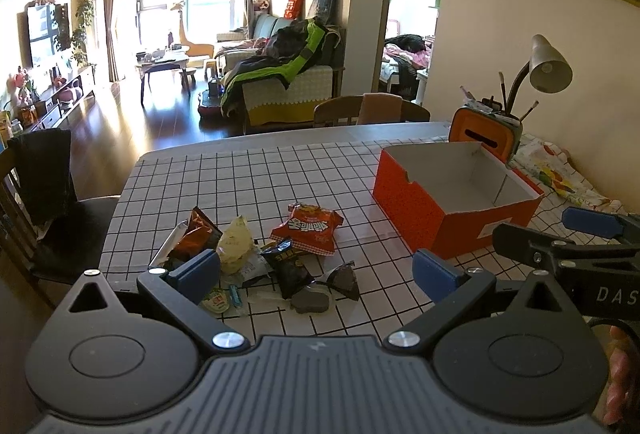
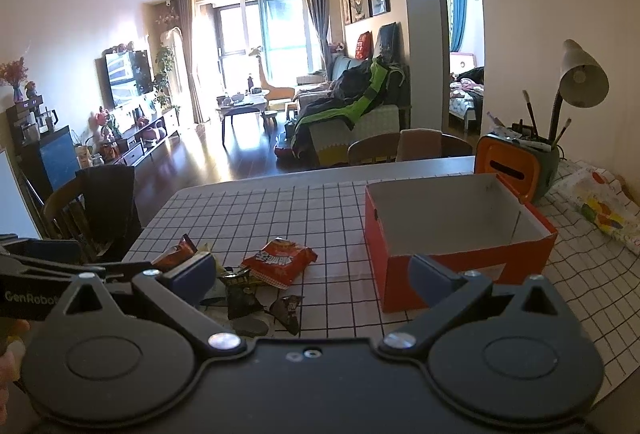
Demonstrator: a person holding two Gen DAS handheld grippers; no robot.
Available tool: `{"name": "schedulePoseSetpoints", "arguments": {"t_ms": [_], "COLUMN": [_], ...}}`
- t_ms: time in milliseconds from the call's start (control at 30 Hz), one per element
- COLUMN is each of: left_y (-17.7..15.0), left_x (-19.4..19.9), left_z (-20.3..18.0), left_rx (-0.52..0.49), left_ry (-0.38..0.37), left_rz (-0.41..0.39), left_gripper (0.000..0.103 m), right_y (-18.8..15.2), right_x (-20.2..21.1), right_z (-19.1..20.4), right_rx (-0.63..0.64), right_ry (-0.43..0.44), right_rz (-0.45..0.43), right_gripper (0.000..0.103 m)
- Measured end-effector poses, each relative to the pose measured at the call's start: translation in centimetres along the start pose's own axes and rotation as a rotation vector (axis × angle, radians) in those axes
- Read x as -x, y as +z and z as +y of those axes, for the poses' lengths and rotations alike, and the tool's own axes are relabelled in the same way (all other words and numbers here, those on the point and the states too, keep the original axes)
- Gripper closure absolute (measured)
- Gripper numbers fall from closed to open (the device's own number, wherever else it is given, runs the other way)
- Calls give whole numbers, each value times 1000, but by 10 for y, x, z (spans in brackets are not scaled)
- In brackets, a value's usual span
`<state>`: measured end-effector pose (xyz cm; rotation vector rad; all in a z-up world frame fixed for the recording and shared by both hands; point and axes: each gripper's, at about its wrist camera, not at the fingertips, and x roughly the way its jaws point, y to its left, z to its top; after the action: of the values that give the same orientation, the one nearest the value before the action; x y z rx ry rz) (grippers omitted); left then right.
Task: Organize snacks
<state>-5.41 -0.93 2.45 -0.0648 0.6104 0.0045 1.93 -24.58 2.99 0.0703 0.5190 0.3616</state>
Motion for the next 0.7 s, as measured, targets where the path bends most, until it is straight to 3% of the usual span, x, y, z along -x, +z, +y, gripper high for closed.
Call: {"name": "schedulePoseSetpoints", "arguments": {"t_ms": [467,700], "left_y": [5,4], "left_x": [-13,-30], "left_z": [10,23], "left_rx": [13,37], "left_ry": [29,65], "left_rz": [18,50], "left_gripper": [0,0], "right_y": [1,4], "right_x": [-12,-38], "right_z": [5,9], "right_rx": [27,51], "right_ry": [32,77], "right_rz": [7,30], "right_gripper": [0,0]}}
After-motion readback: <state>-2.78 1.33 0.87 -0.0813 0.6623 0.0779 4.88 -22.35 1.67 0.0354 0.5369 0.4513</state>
